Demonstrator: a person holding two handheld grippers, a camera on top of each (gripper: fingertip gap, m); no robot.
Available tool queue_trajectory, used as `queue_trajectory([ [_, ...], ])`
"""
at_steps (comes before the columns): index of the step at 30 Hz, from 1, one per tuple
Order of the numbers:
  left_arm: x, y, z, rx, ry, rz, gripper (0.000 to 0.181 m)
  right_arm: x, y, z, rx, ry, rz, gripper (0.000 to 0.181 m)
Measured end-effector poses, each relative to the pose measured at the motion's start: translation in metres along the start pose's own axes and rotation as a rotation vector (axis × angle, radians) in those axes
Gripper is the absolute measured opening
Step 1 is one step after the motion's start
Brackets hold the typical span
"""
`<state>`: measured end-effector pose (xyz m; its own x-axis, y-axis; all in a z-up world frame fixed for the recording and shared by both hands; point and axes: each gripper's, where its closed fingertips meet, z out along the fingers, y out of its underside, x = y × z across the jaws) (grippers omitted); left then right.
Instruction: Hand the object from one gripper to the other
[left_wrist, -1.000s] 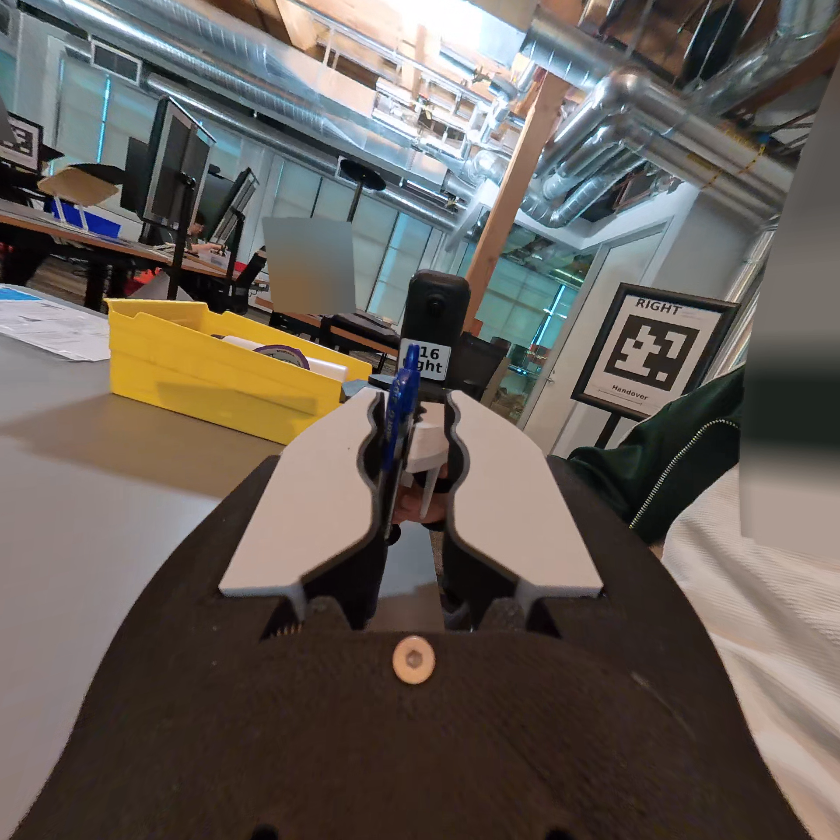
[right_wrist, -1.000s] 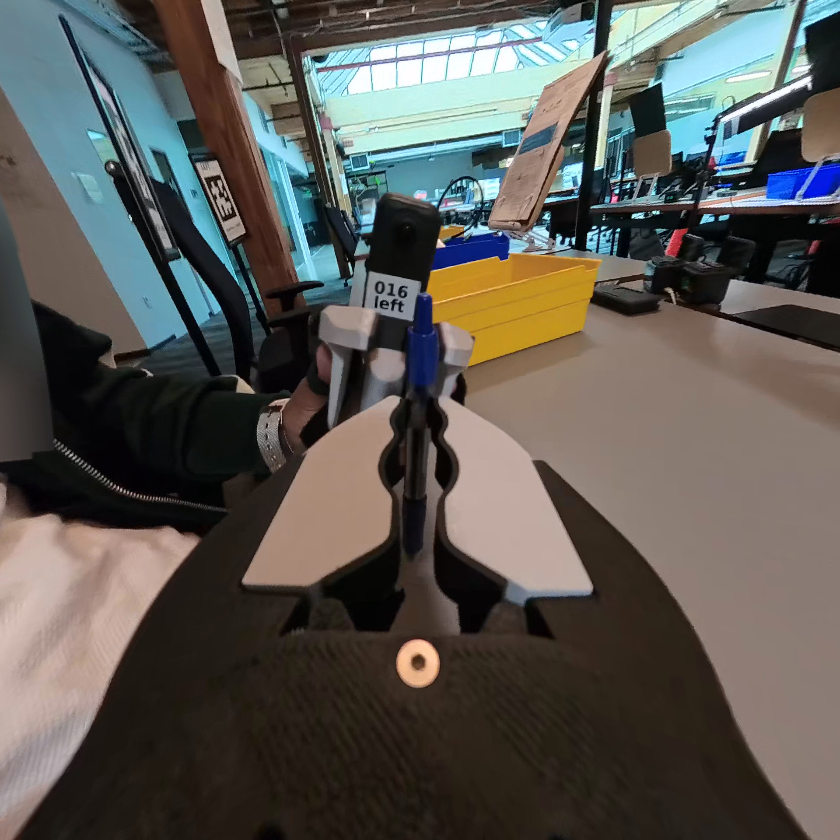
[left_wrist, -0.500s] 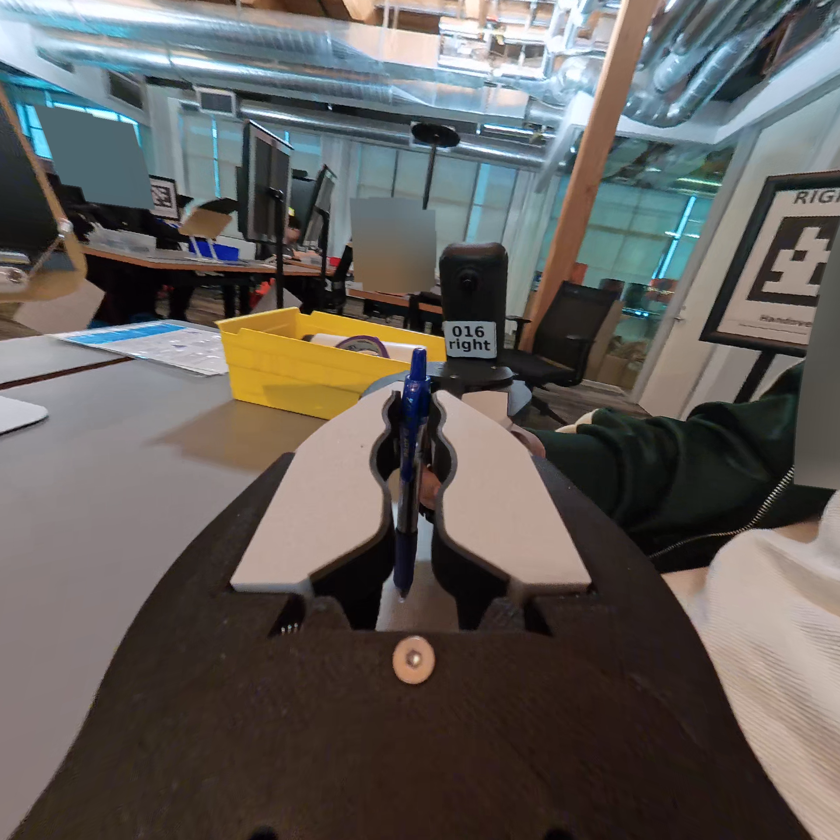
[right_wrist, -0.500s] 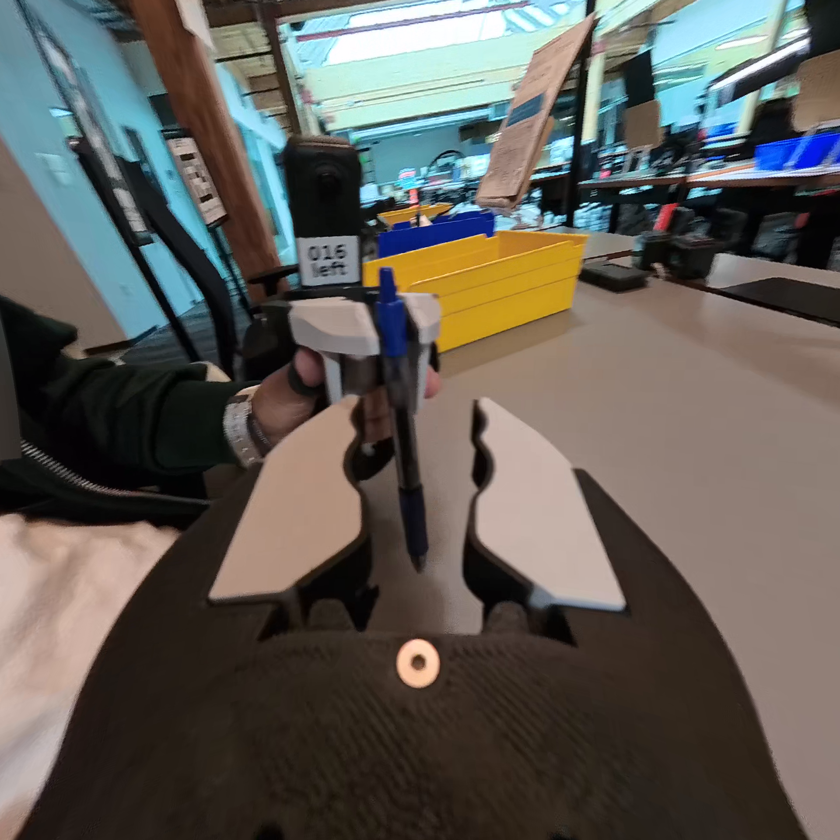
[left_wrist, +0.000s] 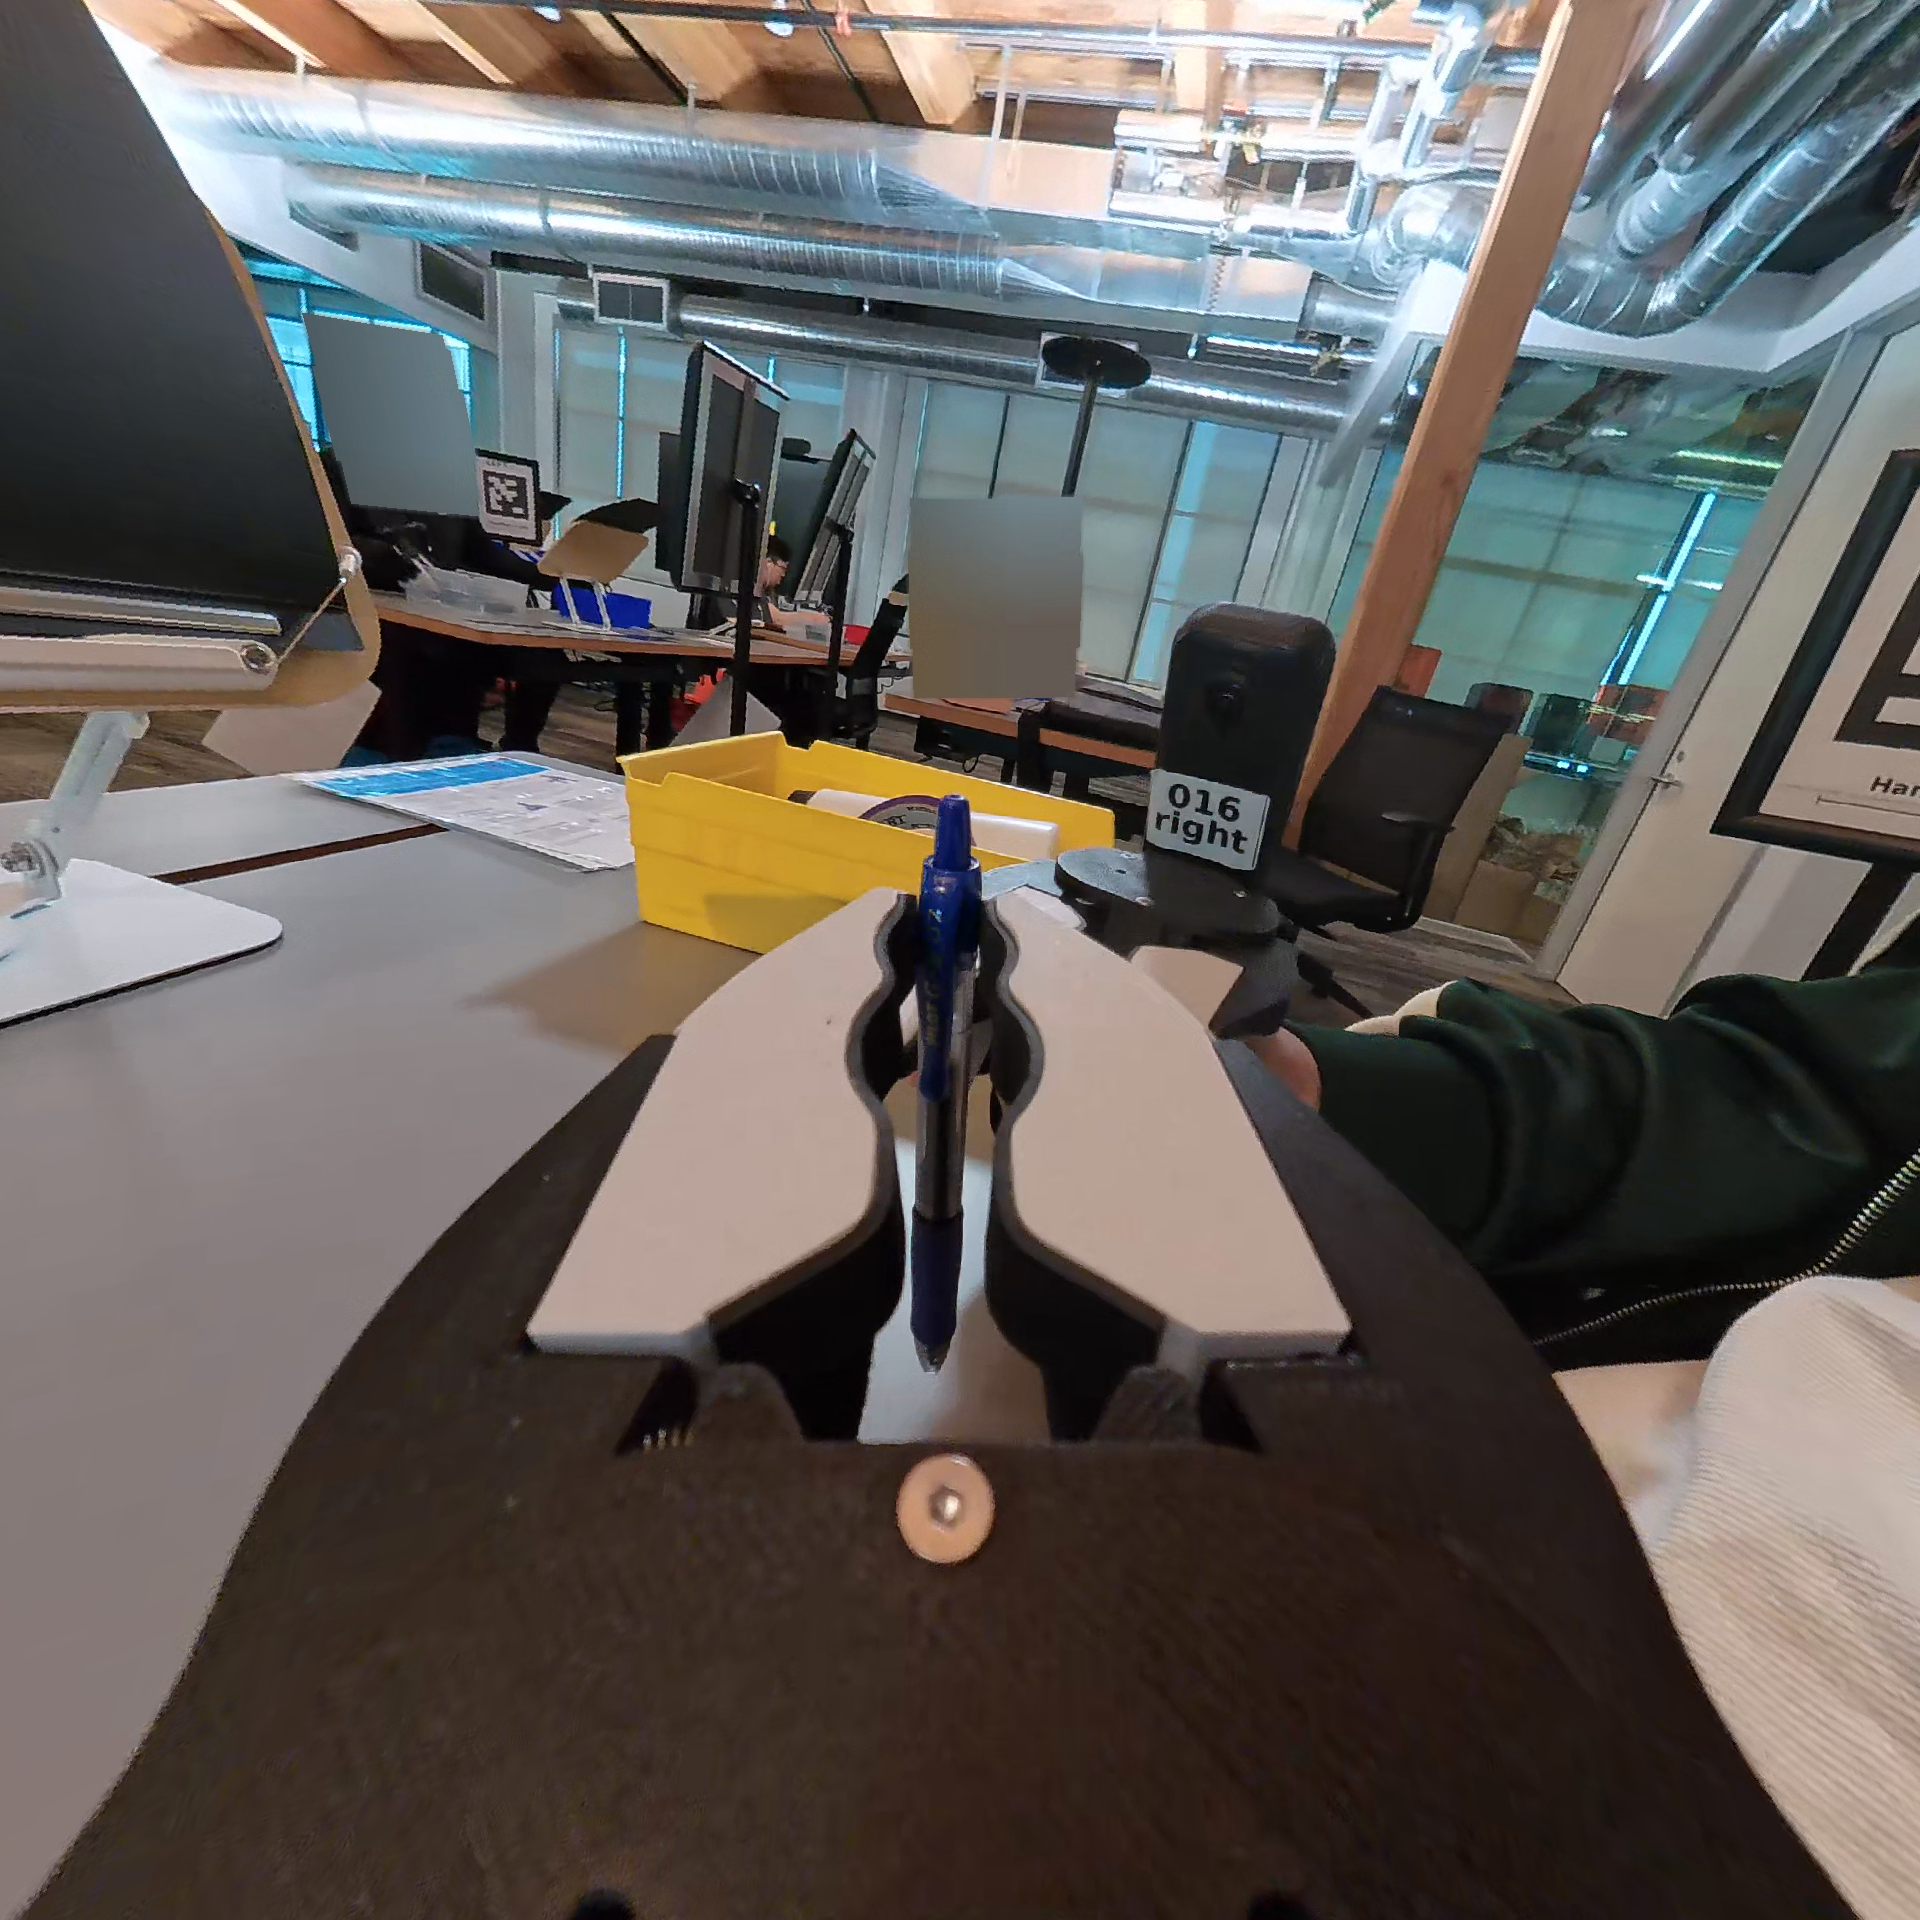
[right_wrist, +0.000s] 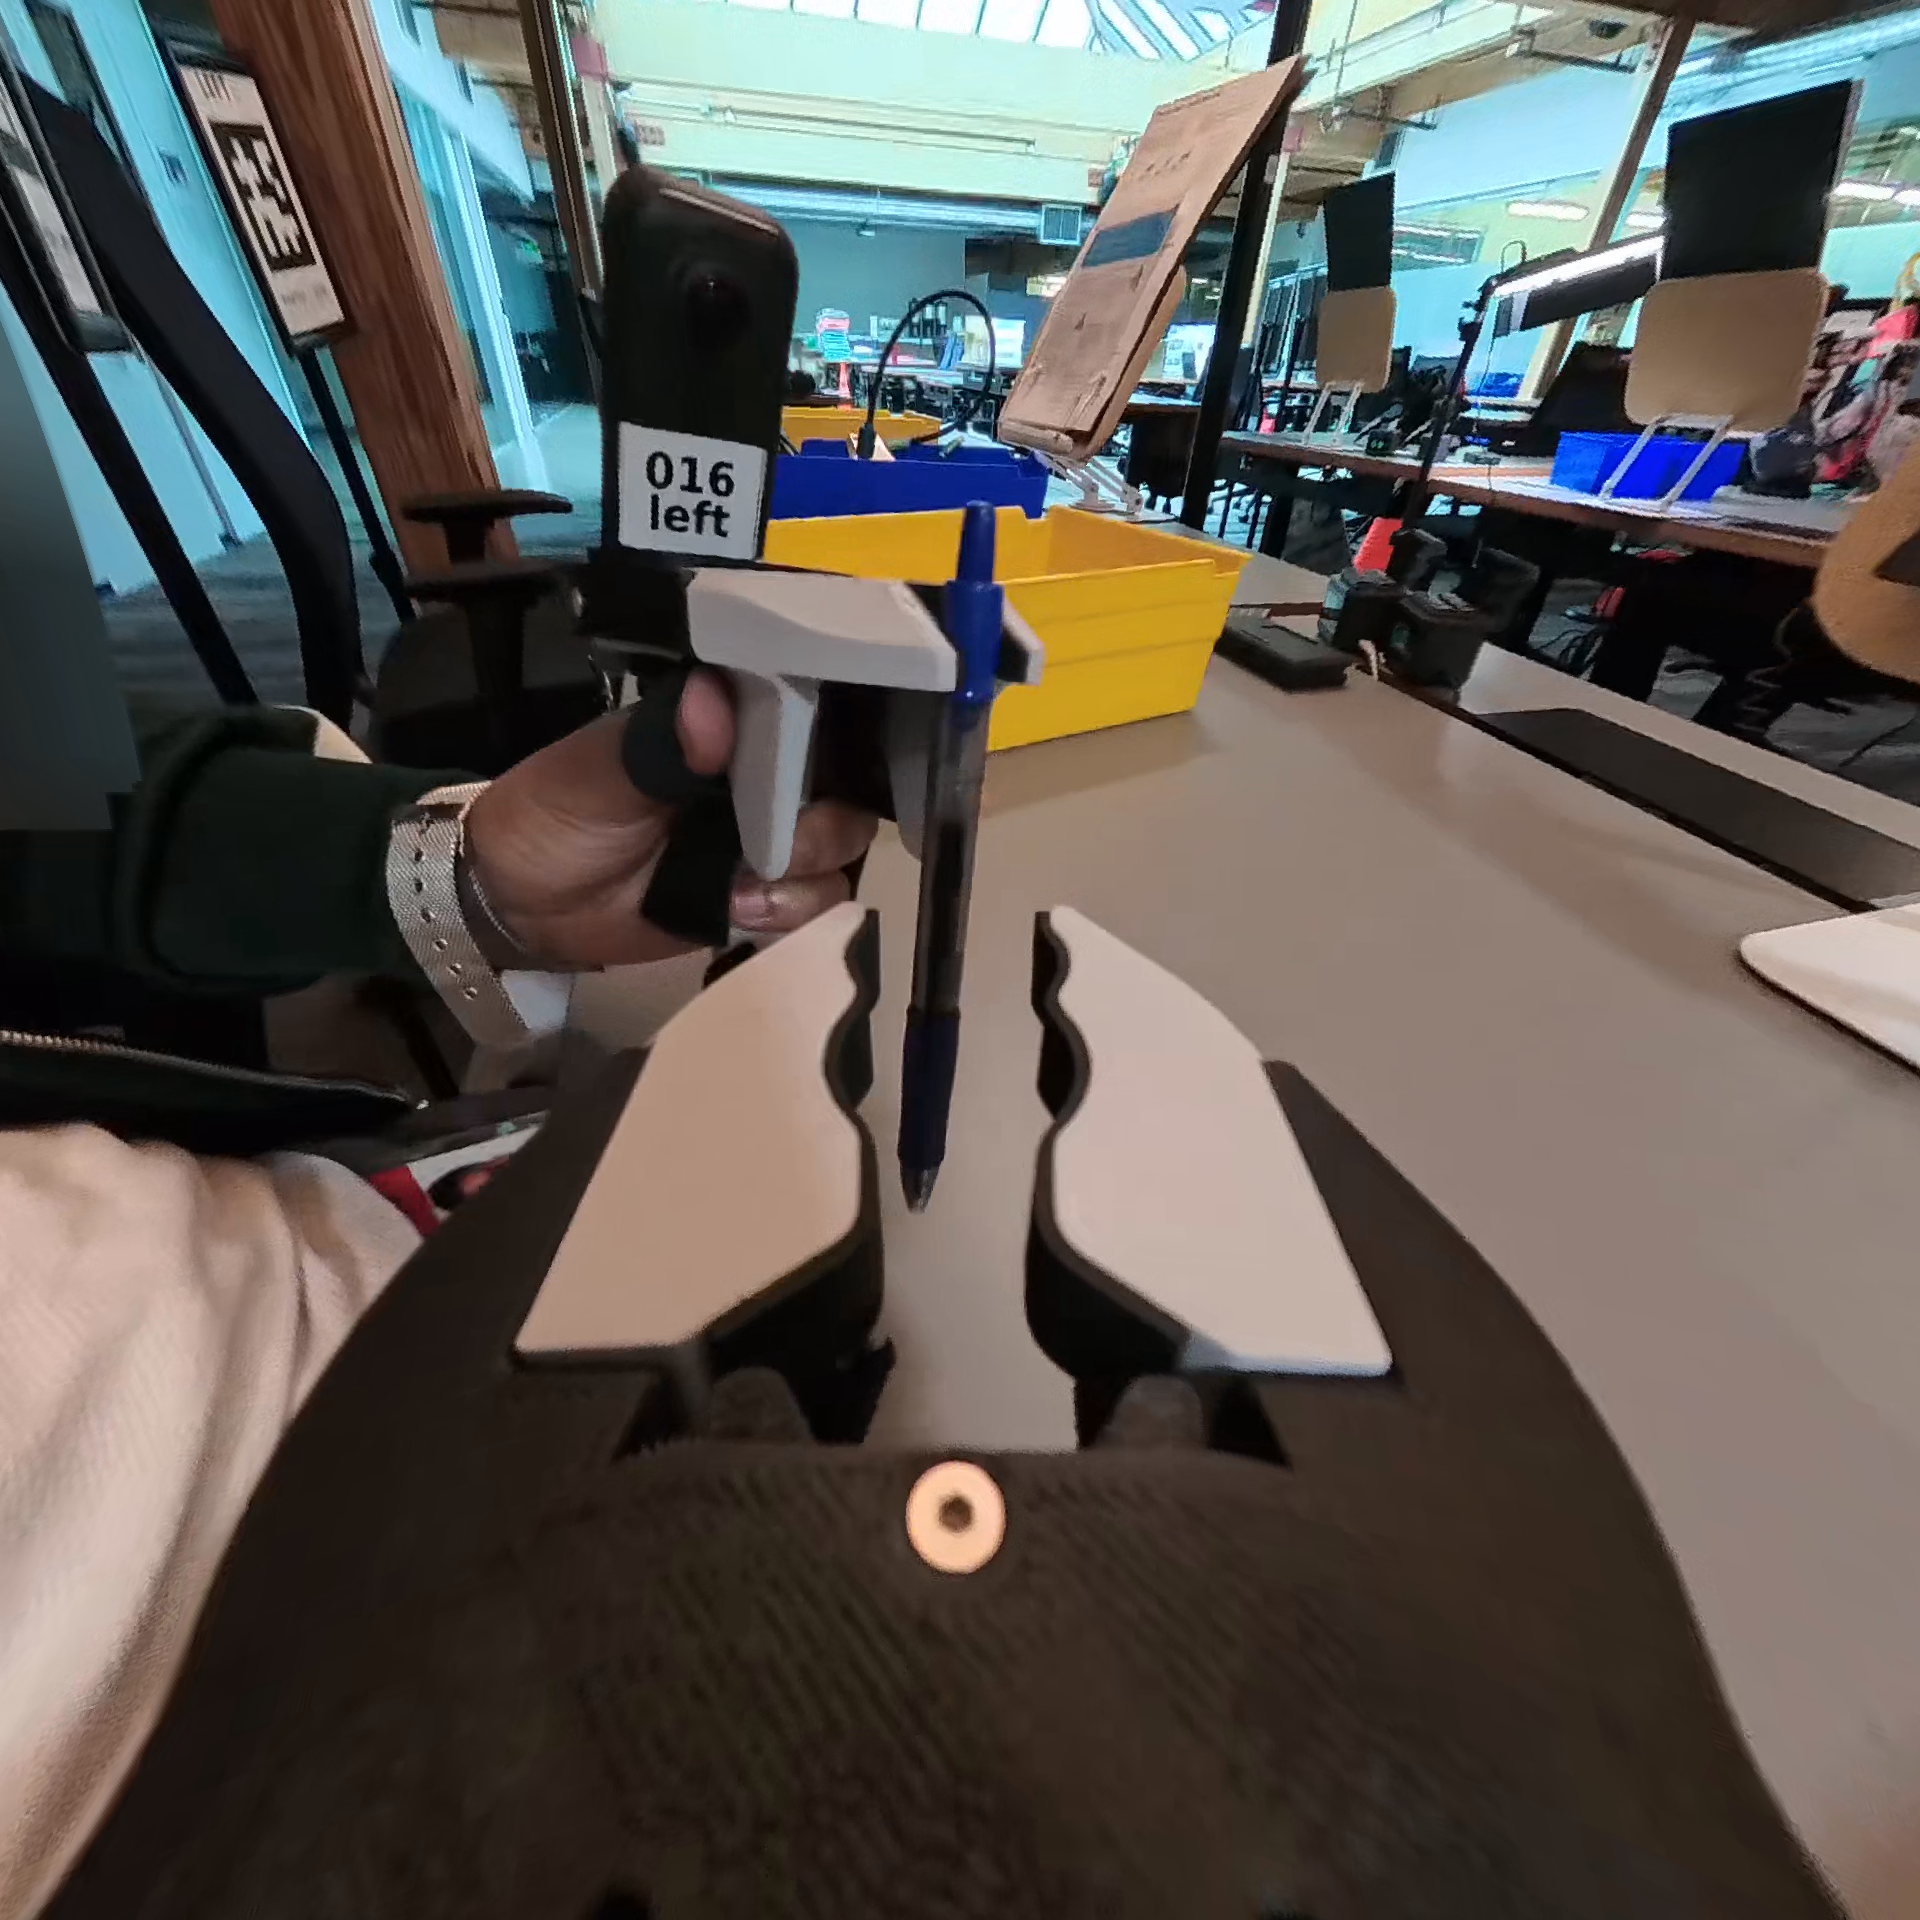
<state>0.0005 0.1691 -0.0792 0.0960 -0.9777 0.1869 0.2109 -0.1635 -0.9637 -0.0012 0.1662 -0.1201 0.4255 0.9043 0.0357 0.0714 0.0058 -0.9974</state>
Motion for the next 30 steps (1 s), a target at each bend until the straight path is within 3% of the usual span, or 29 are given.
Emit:
queue_trajectory([
  [18,0.018,0.007,0.013,-0.029,0.083,-0.021,0.013,-0.007,-0.010,0.000,0.061,-0.025,0.013,0.010],
  [22,0.014,0.011,0.015,-0.051,0.049,0.008,0.040,-0.002,-0.017,-0.006,0.102,-0.013,0.032,0.010],
  [27,0.010,0.021,0.017,-0.087,0.063,-0.025,0.047,0.007,-0.025,-0.017,0.144,0.015,0.074,0.010],
  [30,0.011,0.034,0.019,-0.146,0.095,-0.041,0.041,0.007,-0.030,-0.020,0.170,0.008,0.094,0.010],
])
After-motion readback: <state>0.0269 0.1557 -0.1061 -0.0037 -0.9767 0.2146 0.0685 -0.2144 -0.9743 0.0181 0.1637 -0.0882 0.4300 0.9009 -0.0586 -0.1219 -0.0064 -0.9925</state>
